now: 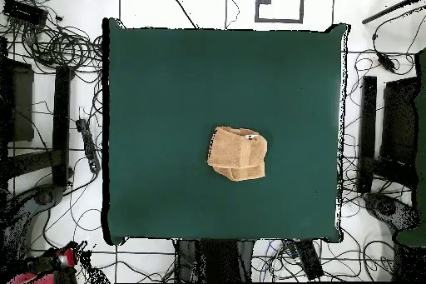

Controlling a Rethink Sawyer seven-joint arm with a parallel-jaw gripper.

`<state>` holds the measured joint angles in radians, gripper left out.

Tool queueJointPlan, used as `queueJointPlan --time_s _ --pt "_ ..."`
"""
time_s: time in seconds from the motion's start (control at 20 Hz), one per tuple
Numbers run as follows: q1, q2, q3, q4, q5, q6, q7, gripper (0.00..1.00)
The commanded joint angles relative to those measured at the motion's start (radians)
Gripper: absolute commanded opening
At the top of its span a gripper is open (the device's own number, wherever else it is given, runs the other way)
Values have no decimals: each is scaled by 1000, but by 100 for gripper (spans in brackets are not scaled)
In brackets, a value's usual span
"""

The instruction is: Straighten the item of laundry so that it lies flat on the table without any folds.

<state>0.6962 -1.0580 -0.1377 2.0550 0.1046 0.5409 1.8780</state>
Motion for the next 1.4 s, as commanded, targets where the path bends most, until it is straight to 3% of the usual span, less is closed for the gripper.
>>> queueJointPlan --time_s 0.05,0.7,1.4 --pt "-17 29 21 8 45 95 236 100" --pt "1 64 10 11 52 66 279 100" --pt "30 161 4 36 71 -71 320 100"
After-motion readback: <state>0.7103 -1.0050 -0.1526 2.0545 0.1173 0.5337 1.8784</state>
